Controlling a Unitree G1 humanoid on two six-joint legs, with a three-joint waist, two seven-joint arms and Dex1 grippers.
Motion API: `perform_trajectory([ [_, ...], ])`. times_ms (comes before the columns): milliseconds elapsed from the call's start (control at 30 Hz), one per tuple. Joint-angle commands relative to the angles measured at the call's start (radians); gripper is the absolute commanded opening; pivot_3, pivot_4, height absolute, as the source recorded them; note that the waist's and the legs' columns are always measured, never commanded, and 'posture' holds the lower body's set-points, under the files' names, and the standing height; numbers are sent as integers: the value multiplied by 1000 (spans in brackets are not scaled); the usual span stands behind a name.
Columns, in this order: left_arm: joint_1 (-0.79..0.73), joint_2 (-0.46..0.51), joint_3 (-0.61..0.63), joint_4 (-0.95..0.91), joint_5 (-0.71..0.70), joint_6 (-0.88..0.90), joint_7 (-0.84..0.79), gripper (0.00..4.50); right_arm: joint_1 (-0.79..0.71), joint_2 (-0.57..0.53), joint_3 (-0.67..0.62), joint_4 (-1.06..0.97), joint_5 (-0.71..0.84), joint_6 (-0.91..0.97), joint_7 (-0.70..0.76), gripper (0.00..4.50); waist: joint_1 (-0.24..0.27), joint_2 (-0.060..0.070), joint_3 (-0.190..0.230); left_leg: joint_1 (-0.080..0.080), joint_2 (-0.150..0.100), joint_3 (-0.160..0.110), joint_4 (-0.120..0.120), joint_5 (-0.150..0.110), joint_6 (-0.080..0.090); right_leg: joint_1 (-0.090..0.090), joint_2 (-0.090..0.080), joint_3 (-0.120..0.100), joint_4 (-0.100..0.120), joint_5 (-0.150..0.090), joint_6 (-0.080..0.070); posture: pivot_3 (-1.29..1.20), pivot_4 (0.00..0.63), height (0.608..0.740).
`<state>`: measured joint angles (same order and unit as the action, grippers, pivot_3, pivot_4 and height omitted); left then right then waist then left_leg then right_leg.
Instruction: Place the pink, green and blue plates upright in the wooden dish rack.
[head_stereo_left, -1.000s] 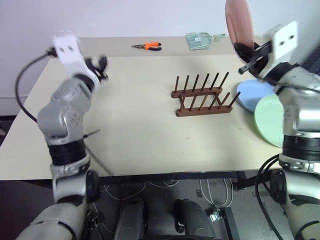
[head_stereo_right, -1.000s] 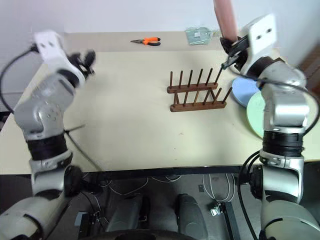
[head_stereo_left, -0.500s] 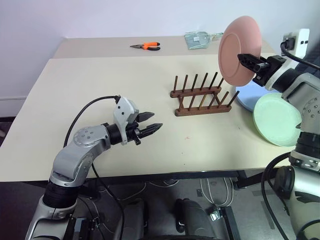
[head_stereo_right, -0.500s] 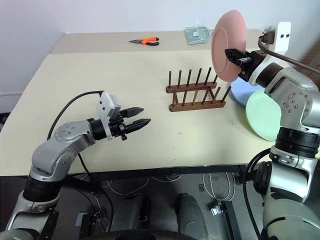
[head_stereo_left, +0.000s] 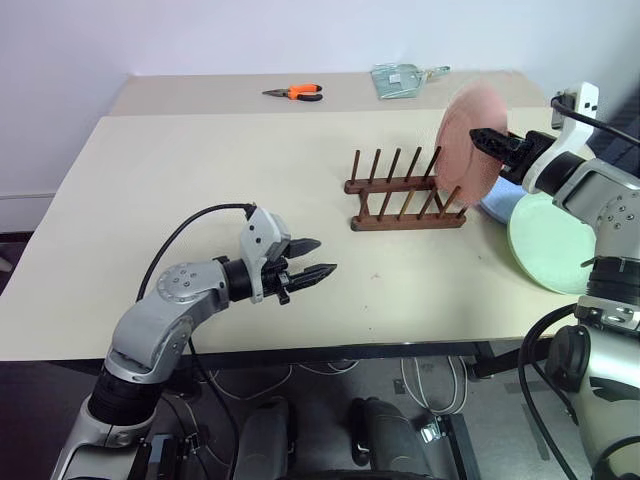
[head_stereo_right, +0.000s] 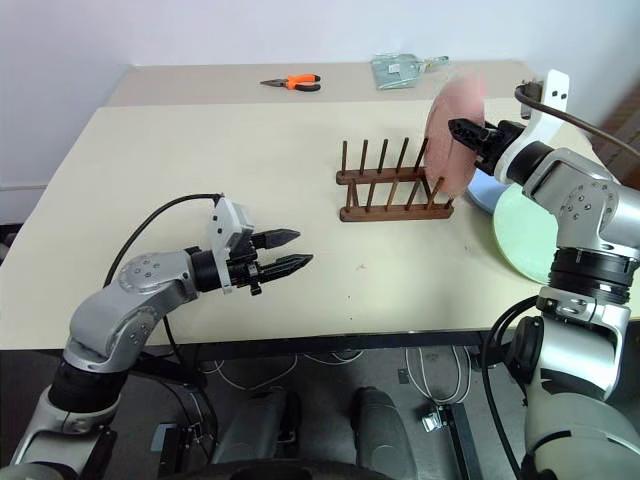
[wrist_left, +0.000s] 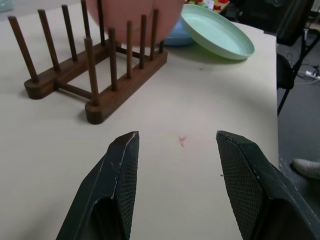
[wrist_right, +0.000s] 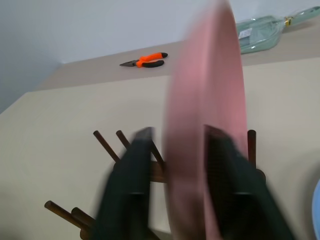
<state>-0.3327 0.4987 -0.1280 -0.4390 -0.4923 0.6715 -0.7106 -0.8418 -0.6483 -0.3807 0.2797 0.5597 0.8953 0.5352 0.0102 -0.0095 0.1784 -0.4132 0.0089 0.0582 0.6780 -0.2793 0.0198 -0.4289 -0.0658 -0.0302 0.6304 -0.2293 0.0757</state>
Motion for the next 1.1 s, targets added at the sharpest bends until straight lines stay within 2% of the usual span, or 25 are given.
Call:
perform_trajectory([
  [33,-9,0,2,-37,-4,-4,4,2512,-11,-29,28,-46,-64,-161,16,3664,0,0,0,0,0,0,0,0,0,0,0,0,0,0,0,0,150,740],
  [67,-9,0,1,-38,-5,-3,5,2512,-3,-37,40,-56,-92,-222,21,4065,-1,0,0,0,0,0,0,0,0,0,0,0,0,0,0,0,150,740],
  [167,-7,1,1,-40,-5,-4,6,2512,16,-91,30,-79,-142,-349,41,4065,3,0,0,0,0,0,0,0,0,0,1,0,0,0,0,0,150,740],
  [300,-6,1,6,-28,2,-8,14,2512,95,-198,-88,-132,-75,-349,116,4065,6,1,0,-3,0,-1,2,0,1,0,1,0,-1,0,1,0,150,740],
  [400,-4,8,0,-15,6,-17,3,2512,247,-286,-144,-153,-80,-320,174,4065,5,1,0,-3,0,-2,3,-1,1,1,1,0,-1,0,1,0,150,740],
  [500,-15,11,-14,13,14,-30,-19,2512,485,-338,-111,-240,-150,-314,205,4065,3,0,0,-2,0,-2,3,-1,1,2,1,0,-1,-1,0,0,150,740],
  [600,-40,6,-40,46,31,-48,-43,2512,645,-318,-28,-367,-226,-311,151,4065,-4,3,-1,0,1,0,3,-1,1,2,2,1,-1,-1,0,0,150,740],
  [700,-65,-8,-63,73,43,-62,-59,2512,699,-269,125,-373,-412,-339,-13,4065,-12,4,-1,2,2,1,3,-1,1,2,3,2,0,-1,0,0,150,740],
  [767,-71,-15,-68,77,49,-64,-62,2512,710,-254,175,-367,-478,-358,-60,4065,-8,4,-1,2,2,1,3,-1,1,2,4,2,0,-2,-2,0,150,740],
  [1000,-53,-15,-72,73,62,-75,-63,2512,676,-186,237,-317,-544,-359,-124,4065,4,4,-1,2,2,1,3,-1,1,2,3,2,0,-2,0,0,150,740],
  [1100,-38,-12,-67,59,68,-73,-55,2512,651,-188,260,-253,-600,-411,-159,3221,3,4,-1,2,1,1,4,-1,1,2,3,2,0,-3,-1,0,150,740],
])
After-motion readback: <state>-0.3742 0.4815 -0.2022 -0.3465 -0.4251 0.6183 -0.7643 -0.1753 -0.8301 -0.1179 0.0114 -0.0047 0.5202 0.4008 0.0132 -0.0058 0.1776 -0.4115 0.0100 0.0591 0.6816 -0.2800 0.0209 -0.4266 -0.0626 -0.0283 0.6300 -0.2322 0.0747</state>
